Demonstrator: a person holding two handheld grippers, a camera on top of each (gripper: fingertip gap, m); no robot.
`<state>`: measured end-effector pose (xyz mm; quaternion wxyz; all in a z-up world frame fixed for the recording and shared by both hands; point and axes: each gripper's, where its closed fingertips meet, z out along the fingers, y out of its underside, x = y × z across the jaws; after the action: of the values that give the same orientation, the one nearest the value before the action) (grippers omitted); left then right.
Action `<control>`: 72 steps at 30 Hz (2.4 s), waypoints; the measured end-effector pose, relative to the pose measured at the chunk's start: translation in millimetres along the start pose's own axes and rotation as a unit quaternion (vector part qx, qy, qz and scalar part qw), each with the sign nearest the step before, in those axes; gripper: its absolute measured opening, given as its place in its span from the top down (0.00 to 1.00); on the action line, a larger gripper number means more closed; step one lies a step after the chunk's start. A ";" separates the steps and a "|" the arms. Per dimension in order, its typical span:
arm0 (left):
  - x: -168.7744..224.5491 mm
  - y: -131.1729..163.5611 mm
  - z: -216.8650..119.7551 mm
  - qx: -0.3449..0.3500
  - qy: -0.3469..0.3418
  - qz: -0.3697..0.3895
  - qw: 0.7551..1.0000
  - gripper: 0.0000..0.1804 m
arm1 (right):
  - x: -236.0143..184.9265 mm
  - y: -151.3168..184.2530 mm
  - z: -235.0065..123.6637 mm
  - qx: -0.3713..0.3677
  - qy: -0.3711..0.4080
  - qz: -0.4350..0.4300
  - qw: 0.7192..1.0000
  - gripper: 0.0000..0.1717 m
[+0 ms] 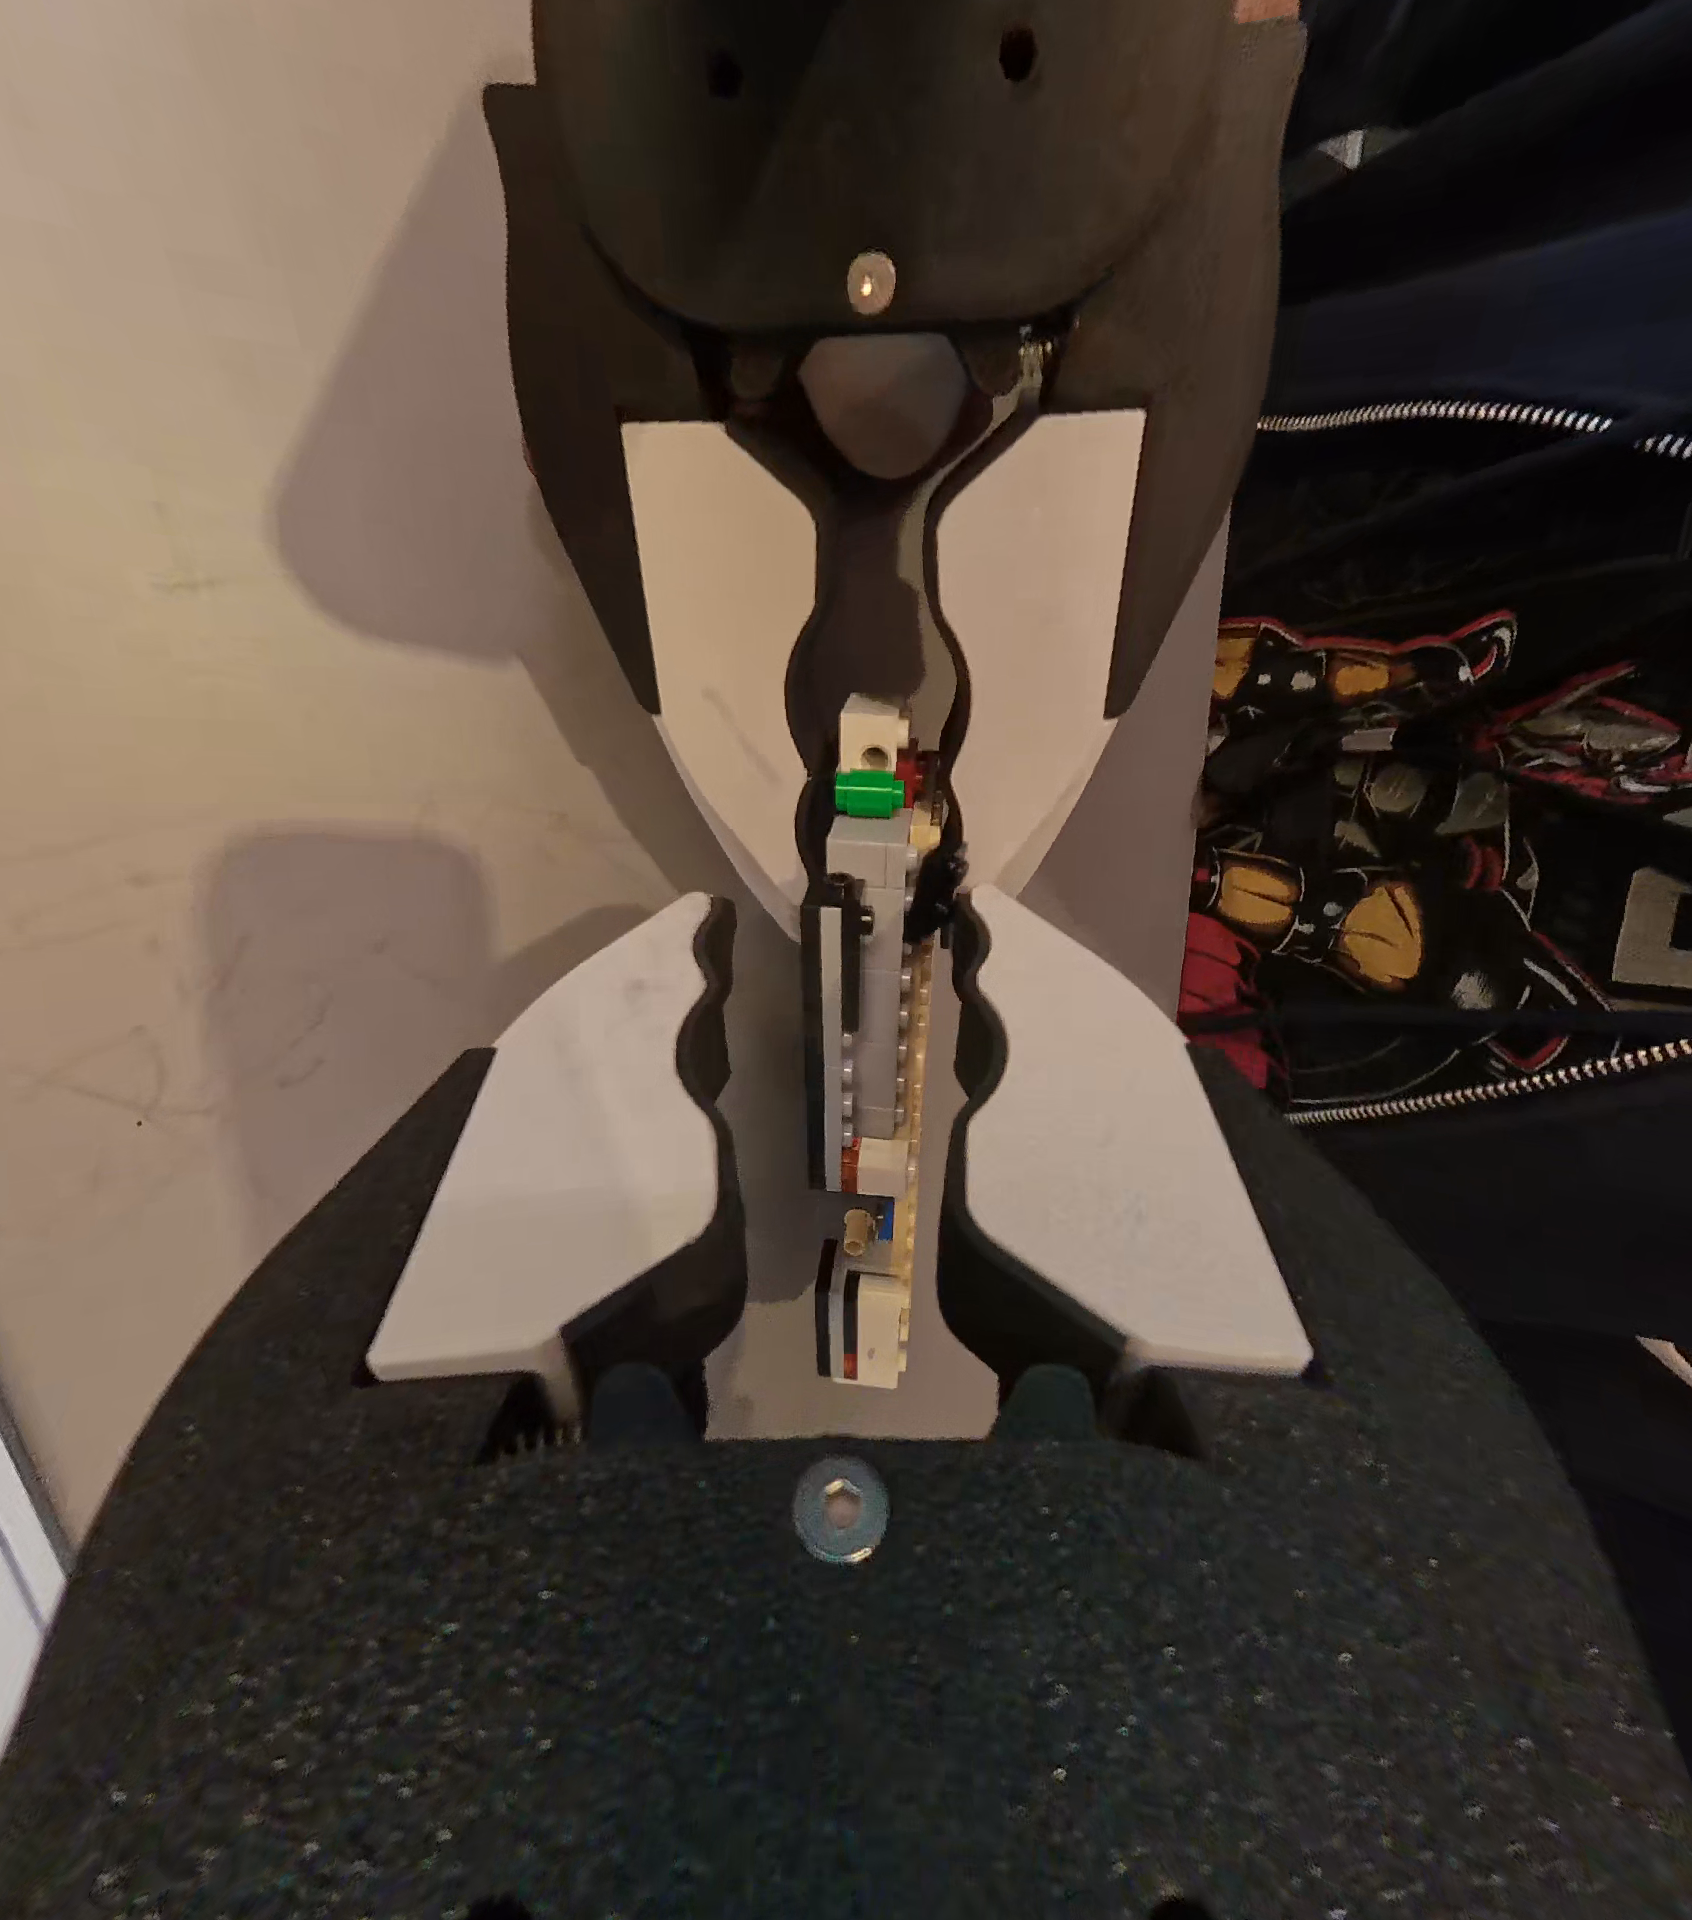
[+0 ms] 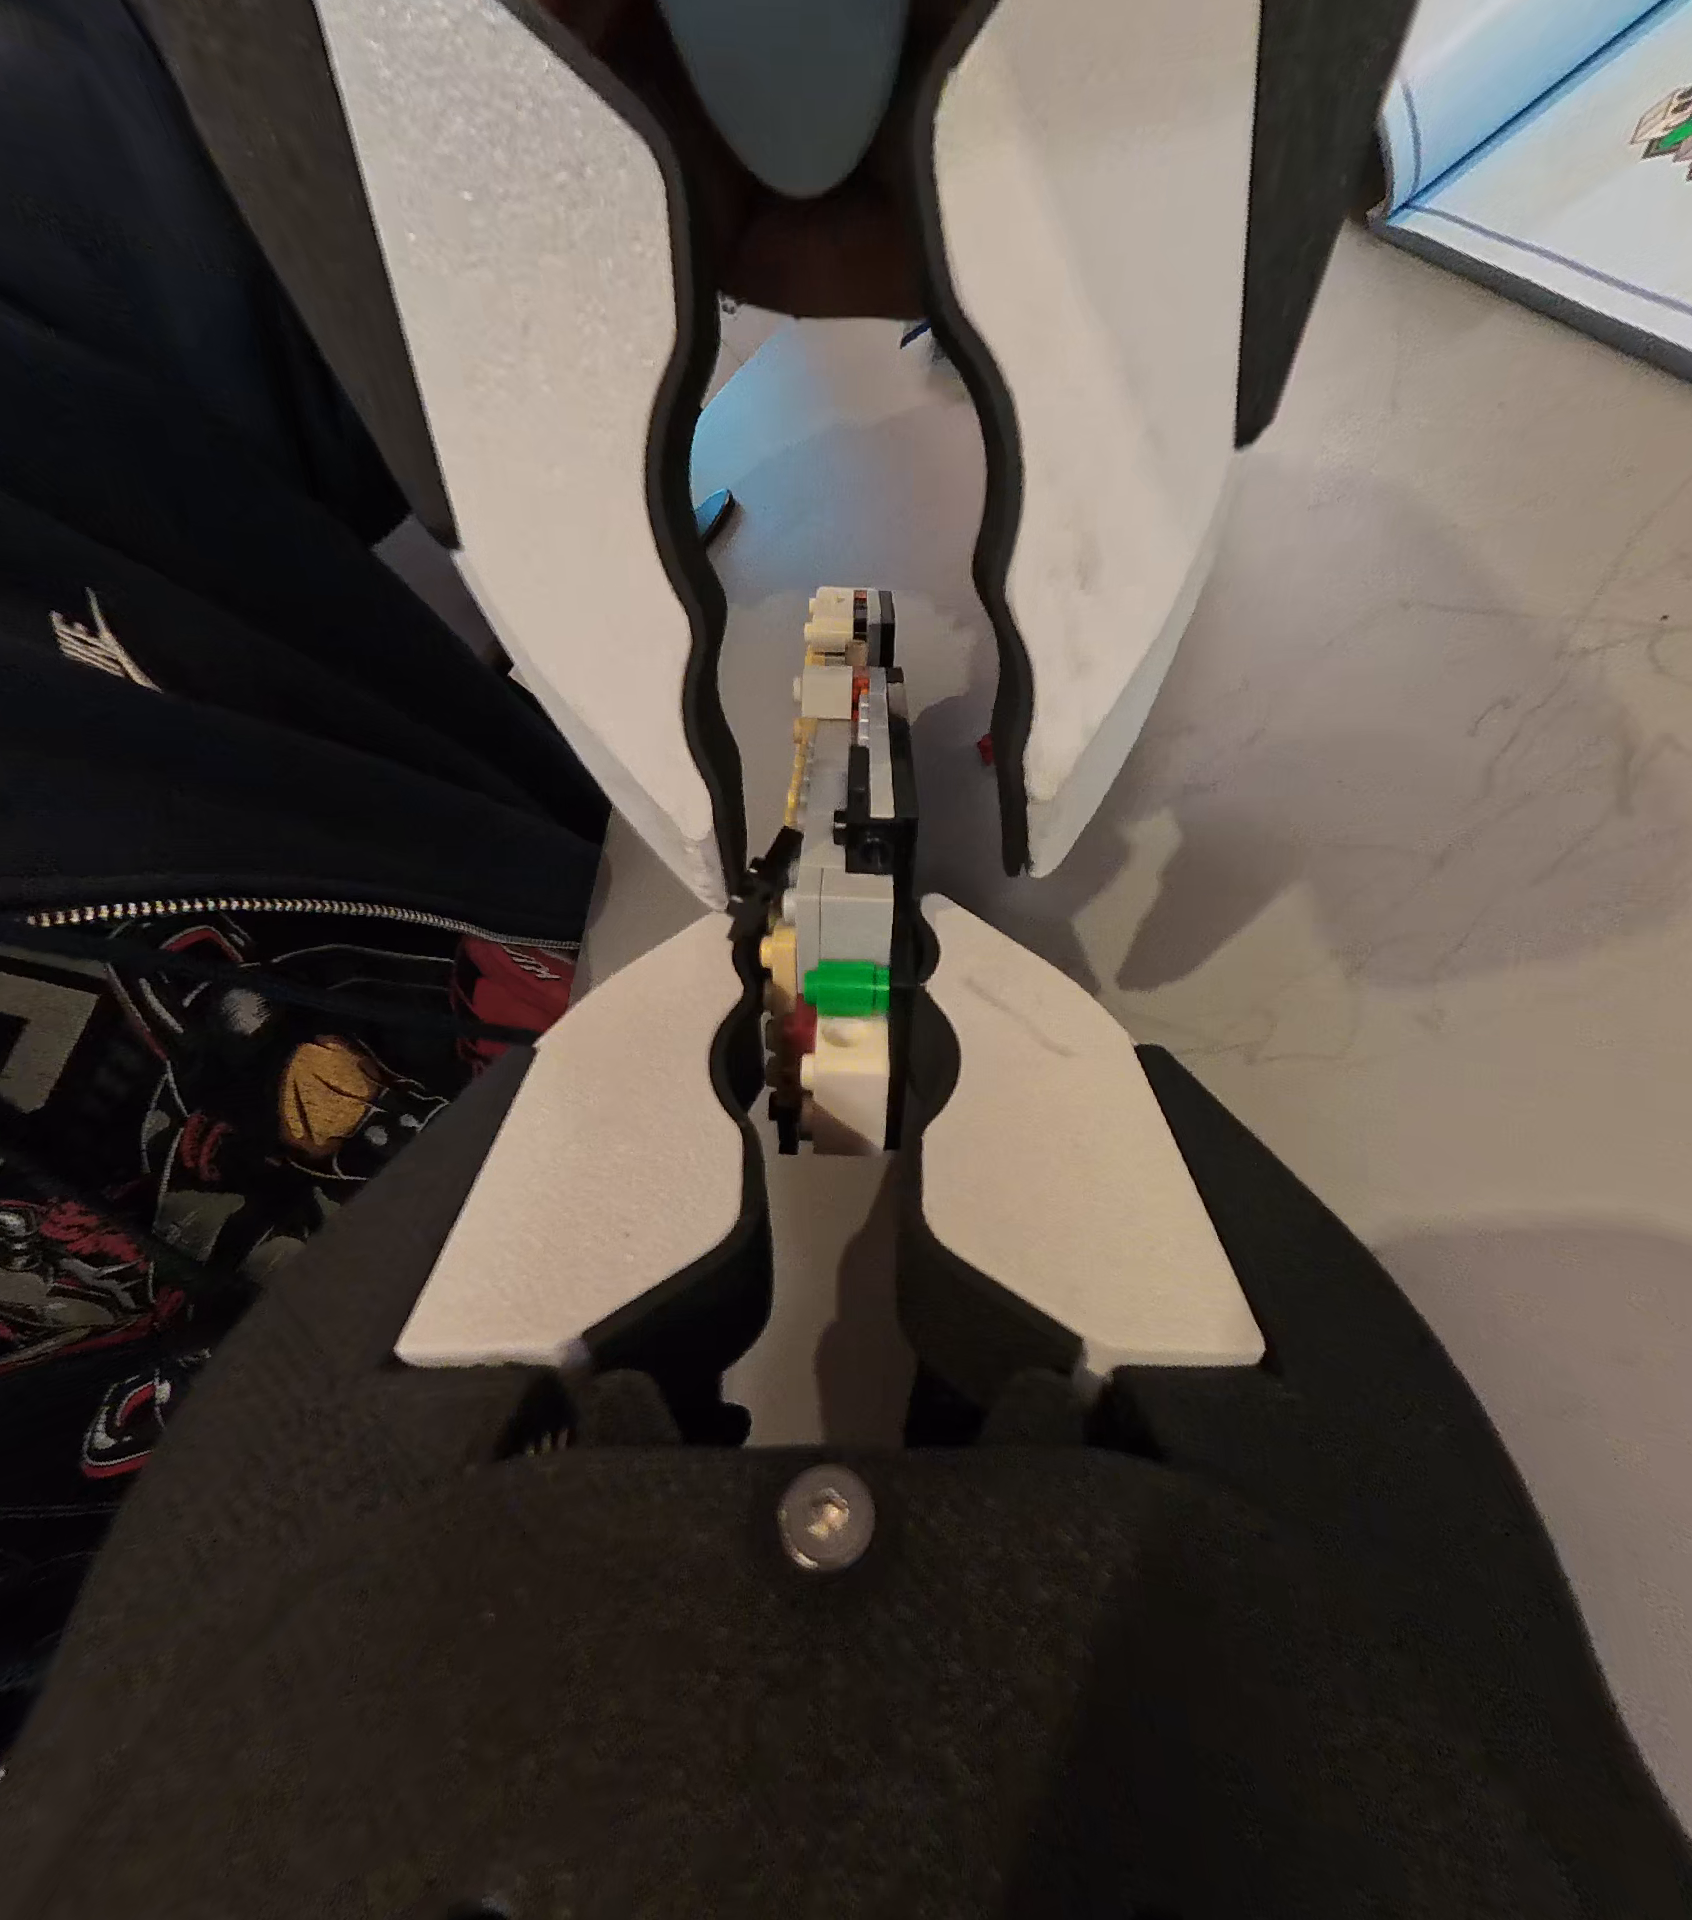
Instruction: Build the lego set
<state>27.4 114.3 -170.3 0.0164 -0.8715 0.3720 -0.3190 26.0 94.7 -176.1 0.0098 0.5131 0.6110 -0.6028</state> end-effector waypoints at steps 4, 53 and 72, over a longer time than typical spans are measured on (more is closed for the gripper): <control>0.5 -1.2 0.1 -0.010 0.002 0.002 1.000 0.77 | -0.4 0.5 0.3 -0.001 0.000 -0.002 1.000 0.86; 7.7 0.0 6.7 0.028 0.032 -0.030 0.999 0.87 | 1.0 5.8 5.2 -0.024 0.019 -0.029 0.999 0.87; 7.1 -1.9 8.0 0.051 0.027 -0.043 0.997 0.88 | 2.9 7.4 5.9 -0.029 0.026 -0.031 0.999 0.86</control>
<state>36.9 109.4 -172.3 0.0374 -0.8757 0.3180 -0.3615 25.8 90.2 -184.9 -0.0102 0.5087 0.6442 -0.5711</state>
